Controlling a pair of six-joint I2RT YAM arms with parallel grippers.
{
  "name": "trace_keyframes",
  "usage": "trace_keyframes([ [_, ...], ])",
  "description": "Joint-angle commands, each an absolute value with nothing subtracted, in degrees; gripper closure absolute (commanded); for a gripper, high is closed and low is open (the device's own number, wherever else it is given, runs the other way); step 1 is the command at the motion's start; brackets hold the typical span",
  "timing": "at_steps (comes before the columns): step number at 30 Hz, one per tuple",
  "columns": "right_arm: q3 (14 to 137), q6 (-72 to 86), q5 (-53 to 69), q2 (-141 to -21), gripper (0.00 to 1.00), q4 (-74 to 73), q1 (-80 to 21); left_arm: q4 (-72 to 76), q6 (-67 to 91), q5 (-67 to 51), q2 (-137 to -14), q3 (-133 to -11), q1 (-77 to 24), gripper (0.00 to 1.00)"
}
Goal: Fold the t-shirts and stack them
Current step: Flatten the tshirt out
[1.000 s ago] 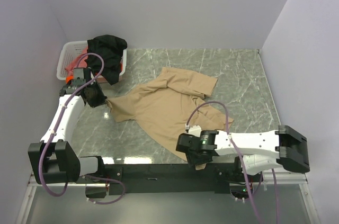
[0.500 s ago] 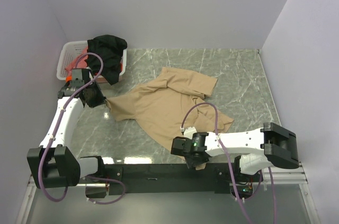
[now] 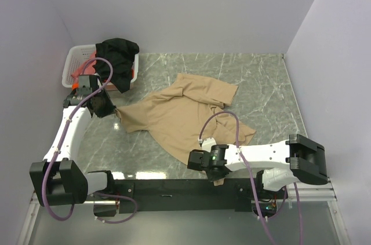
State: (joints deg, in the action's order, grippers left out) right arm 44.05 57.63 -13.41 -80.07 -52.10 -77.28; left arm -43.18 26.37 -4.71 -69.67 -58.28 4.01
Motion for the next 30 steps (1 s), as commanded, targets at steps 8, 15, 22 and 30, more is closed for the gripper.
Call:
trace_keyframes([
  [8,52.9,56.6,-20.1,-77.4,1.0,-60.2,-73.9,-42.9,26.0,-6.0,-68.6,-60.9,4.9,1.0],
  [15,61.2,42.1,-24.6,-71.6,0.97,-60.1,-55.7,-46.5,24.6,-9.5,-70.0,-70.6,9.0,1.0],
  [22,79.0,23.5,-30.6,-76.4,0.95,-59.1,-39.0,-50.9,24.3,-12.6,-72.4,-82.3,14.5,1.0],
  [30,84.7,18.5,-26.6,-83.1,0.94,-61.5,-44.8,-48.3,24.7,-12.3,-69.0,-74.3,15.6,1.0],
])
